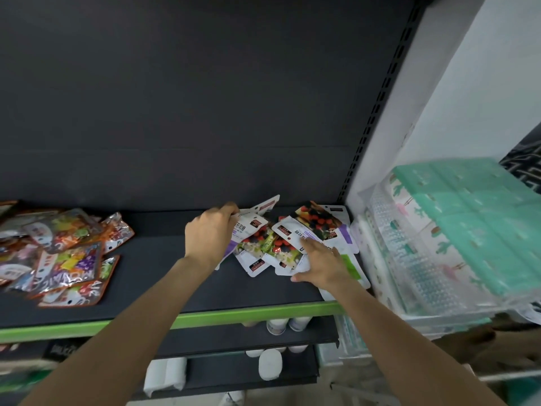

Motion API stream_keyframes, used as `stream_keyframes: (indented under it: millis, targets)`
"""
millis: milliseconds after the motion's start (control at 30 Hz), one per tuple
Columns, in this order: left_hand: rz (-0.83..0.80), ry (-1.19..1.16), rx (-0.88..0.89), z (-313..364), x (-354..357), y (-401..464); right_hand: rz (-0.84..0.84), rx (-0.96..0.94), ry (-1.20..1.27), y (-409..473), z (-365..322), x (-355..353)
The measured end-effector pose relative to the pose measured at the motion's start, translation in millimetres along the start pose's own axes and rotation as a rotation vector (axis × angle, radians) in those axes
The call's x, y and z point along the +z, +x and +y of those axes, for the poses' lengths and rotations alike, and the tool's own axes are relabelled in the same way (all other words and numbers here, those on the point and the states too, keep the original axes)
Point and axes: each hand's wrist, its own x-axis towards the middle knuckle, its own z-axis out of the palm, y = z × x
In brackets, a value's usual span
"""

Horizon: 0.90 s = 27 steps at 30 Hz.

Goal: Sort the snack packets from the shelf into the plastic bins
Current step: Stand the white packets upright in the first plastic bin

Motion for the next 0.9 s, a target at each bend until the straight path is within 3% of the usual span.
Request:
stream_keyframes:
  millis: [267,400,533,633,900]
  targets:
    - [0.027,-0.038,-0.038,-4.1,-6.7,-5.2,0.279,-0.017,-0.237,-6.5,-9.4,-22.2]
    - [0.071,-0.079,-0.120,-11.4,-19.1,-8.6,0.561,-0.019,-0.376,-15.8,-21.9,-49.8]
    - [0.078,-0.048,-0.144,-22.5,-34.4,-8.6,0.588,-0.019,-0.093,-15.7,-33.8,-66.4]
    - [0.075,-0.036,-0.154,-32.1,-48.4,-8.3,0.668,-0.036,-0.028,-16.8,-50.9,-78.3]
    - [0.122,-0.024,-0.187,-85.1,-92.5,-32.9,0.577,-0.155,0.073,-17.1,-128.7,-80.9]
